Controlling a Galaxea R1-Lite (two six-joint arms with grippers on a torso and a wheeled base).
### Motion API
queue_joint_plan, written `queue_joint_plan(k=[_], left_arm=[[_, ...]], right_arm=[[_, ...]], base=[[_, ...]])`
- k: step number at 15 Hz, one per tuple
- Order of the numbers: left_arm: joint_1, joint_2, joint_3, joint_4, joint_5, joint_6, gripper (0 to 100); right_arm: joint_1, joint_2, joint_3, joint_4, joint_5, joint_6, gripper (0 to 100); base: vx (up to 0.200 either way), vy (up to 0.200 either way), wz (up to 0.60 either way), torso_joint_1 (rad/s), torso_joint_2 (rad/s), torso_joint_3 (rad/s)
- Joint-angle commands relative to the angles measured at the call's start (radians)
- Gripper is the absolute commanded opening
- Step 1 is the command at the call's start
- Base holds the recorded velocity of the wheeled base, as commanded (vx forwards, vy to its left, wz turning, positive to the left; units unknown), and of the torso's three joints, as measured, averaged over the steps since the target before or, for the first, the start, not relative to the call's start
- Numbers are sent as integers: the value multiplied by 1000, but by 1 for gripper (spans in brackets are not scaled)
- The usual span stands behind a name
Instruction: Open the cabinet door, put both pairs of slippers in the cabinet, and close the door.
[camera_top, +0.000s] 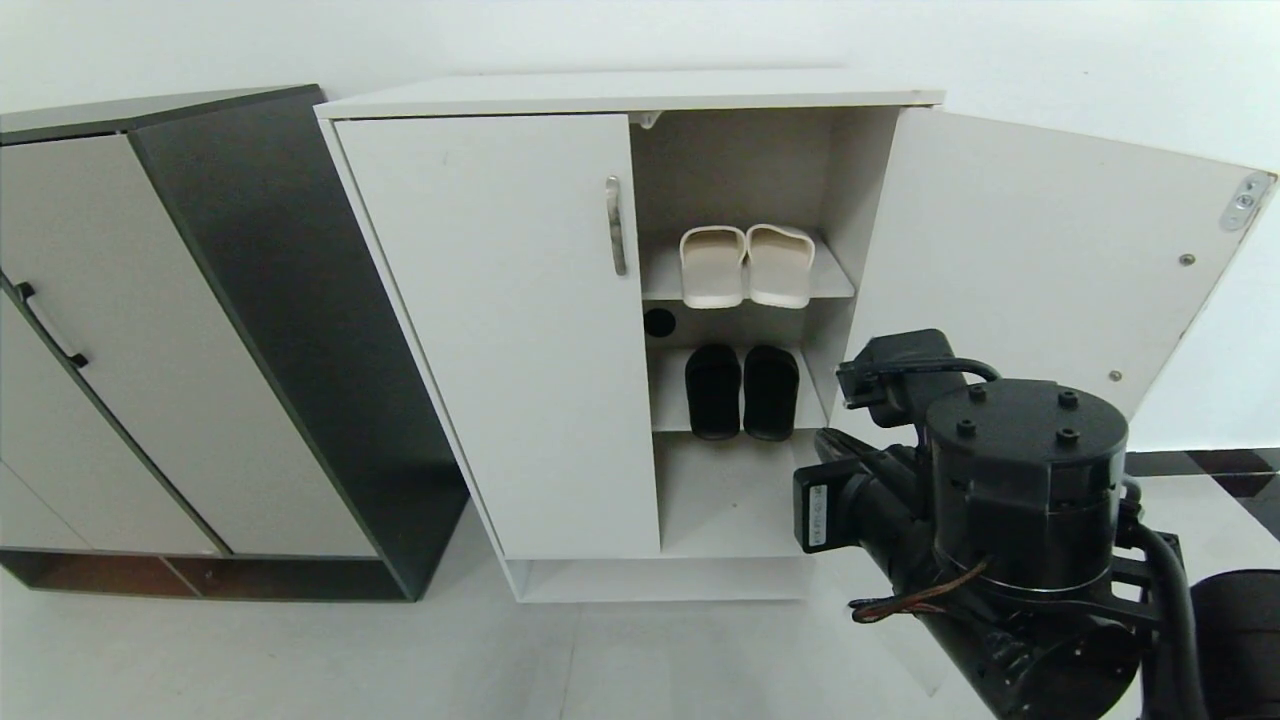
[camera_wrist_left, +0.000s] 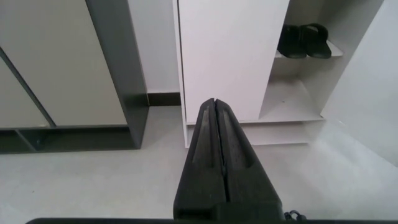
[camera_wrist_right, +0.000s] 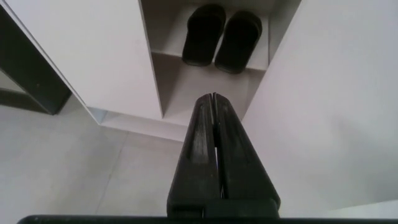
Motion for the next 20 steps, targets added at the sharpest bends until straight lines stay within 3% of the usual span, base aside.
queue_joint_plan(k=[1,9,20], left_arm=[[0,1,0,-1,0,0,0],[0,0,0,-1,0,1,0],[0,0,0,-1,0,1,0]], right_arm=[[0,3,0,-1,1,-1,0],[-8,3,-3,-1,1,-2,0],[-9,3,-5,-1,1,-2,0]], base=[[0,0,0,17,-256,-300],[0,0,0,68,-421,-352],[0,0,0,167,-479,-322]])
